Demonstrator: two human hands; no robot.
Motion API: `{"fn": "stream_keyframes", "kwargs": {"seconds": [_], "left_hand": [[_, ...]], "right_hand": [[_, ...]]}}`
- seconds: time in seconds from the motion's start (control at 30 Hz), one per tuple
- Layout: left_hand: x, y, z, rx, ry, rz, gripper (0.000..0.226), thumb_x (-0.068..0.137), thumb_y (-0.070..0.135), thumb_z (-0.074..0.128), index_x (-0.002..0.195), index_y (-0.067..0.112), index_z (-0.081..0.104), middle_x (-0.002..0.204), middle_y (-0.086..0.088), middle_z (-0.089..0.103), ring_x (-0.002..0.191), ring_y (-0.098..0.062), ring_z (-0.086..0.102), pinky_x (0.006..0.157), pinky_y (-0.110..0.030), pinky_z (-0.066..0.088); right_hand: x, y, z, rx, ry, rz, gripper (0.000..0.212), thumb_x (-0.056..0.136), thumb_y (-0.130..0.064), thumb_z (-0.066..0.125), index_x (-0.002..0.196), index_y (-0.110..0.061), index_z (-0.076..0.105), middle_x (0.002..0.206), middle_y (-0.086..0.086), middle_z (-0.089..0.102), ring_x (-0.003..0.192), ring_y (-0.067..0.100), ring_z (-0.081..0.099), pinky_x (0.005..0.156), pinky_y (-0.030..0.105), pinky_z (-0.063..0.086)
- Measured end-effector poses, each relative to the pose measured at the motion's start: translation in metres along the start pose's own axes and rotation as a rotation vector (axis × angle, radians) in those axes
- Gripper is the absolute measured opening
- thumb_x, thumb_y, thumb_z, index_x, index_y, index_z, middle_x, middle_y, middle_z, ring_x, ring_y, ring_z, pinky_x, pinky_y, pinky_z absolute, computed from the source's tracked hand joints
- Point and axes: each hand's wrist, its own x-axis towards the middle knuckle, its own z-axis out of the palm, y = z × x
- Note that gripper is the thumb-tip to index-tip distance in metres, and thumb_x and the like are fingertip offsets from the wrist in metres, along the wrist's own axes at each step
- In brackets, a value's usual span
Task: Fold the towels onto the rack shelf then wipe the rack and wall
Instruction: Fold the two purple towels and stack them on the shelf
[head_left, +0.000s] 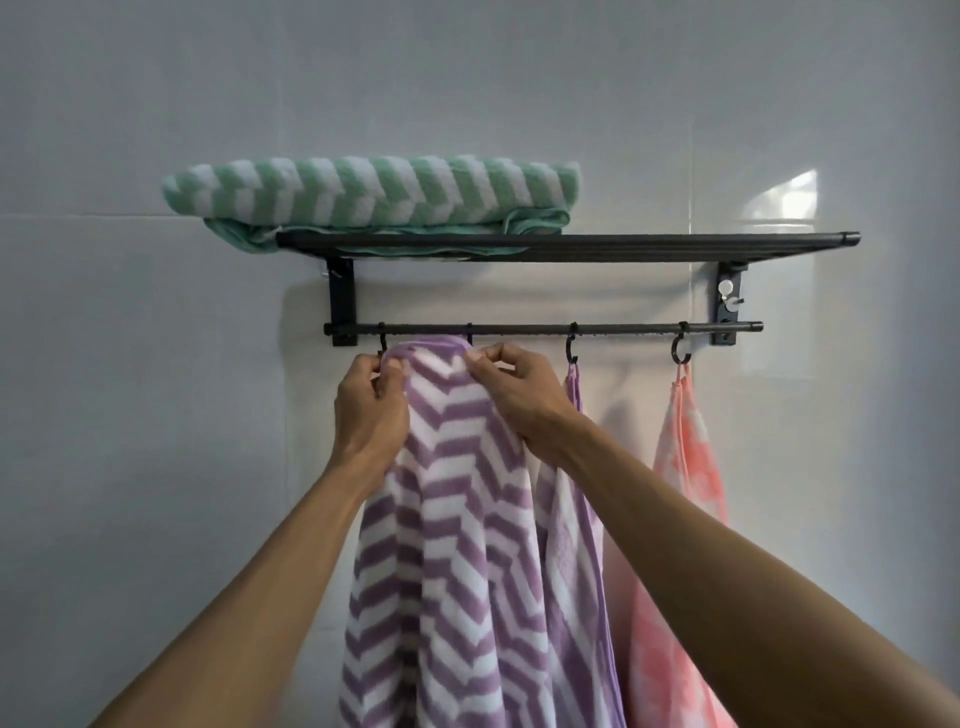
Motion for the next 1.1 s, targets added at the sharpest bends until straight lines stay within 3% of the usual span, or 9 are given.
{"fn": "stream_keyframes", "kwargs": {"seconds": [0.2,0.37,0.47,0.57,0.67,0.83,0.93,1.0,1.1], "left_hand": [[-0.021,0.032,-0.036,0.041,0.202,0.02,0.023,0.106,0.03,0.039,0.095,0.017,0.054,0.082,0.005,0.052,0.07,-0.009,0.049,0.059,-0.024,0.039],[-0.039,0.054,-0.084,0.058,0.416,-0.089,0.023,0.105,0.027,0.04,0.109,0.014,0.059,0.105,-0.002,0.06,0.089,-0.016,0.056,0.073,-0.024,0.043],[-0.058,0.053,-0.119,0.097,0.495,-0.138,0.028,0.102,0.029,0.045,0.112,0.011,0.064,0.11,-0.007,0.064,0.097,-0.023,0.059,0.08,-0.029,0.045],[-0.09,0.042,-0.144,0.168,0.36,-0.236,0.027,0.096,0.032,0.051,0.105,0.011,0.066,0.109,-0.011,0.068,0.091,-0.028,0.062,0.08,-0.036,0.05],[-0.133,0.033,-0.153,0.233,0.156,-0.321,0.024,0.093,0.033,0.059,0.105,0.014,0.067,0.112,-0.011,0.069,0.095,-0.029,0.065,0.085,-0.037,0.054],[-0.211,0.049,-0.128,0.106,-0.348,-0.299,0.02,0.092,0.028,0.065,0.111,0.023,0.071,0.112,0.005,0.071,0.108,-0.014,0.065,0.088,-0.023,0.048],[-0.237,0.064,-0.114,0.082,-0.65,-0.293,0.019,0.09,0.037,0.071,0.101,0.023,0.078,0.102,0.004,0.078,0.097,-0.014,0.073,0.089,-0.032,0.055],[-0.236,0.072,-0.11,0.117,-0.547,-0.267,0.021,0.09,0.032,0.072,0.073,0.022,0.077,0.081,0.004,0.077,0.077,-0.015,0.07,0.076,-0.032,0.056],[-0.221,0.078,-0.119,0.059,-0.306,-0.262,0.024,0.091,0.019,0.07,0.068,0.019,0.076,0.066,0.001,0.07,0.063,-0.015,0.061,0.064,-0.027,0.053]], "right_hand": [[-0.077,0.03,-0.007,-0.012,-0.396,0.257,0.057,0.072,-0.048,0.083,0.104,-0.001,0.076,0.109,0.019,0.075,0.104,0.036,0.071,0.097,0.047,0.056],[-0.154,0.084,-0.034,-0.163,-0.505,0.422,0.075,0.065,-0.059,0.087,0.104,0.004,0.074,0.112,0.029,0.071,0.099,0.035,0.069,0.097,0.059,0.053],[-0.199,0.104,-0.058,-0.257,-0.467,0.452,0.077,0.059,-0.069,0.085,0.093,-0.001,0.073,0.092,0.021,0.071,0.08,0.026,0.062,0.071,0.044,0.057],[-0.23,0.103,-0.068,-0.163,-0.262,0.41,0.083,0.048,-0.075,0.085,0.085,-0.003,0.068,0.086,0.017,0.071,0.075,0.027,0.065,0.067,0.039,0.054],[-0.239,0.067,-0.055,-0.071,-0.202,0.268,0.06,0.079,-0.052,0.079,0.101,0.004,0.069,0.102,0.019,0.076,0.095,0.032,0.074,0.093,0.052,0.057],[-0.231,-0.009,-0.015,-0.112,-0.279,0.112,0.027,0.093,-0.036,0.071,0.087,-0.009,0.074,0.087,0.003,0.077,0.078,0.013,0.072,0.079,0.031,0.062],[-0.228,-0.039,0.002,-0.119,-0.322,0.07,0.024,0.09,-0.038,0.073,0.082,-0.015,0.075,0.086,0.008,0.073,0.078,0.016,0.066,0.085,0.041,0.059],[-0.228,-0.052,0.0,-0.129,-0.338,0.086,0.026,0.083,-0.043,0.079,0.08,-0.018,0.076,0.086,0.008,0.073,0.078,0.018,0.067,0.085,0.042,0.059],[-0.235,-0.057,-0.024,-0.351,-0.436,0.159,0.025,0.077,-0.032,0.086,0.08,-0.011,0.073,0.08,0.002,0.073,0.072,0.013,0.067,0.069,0.029,0.059]]}}
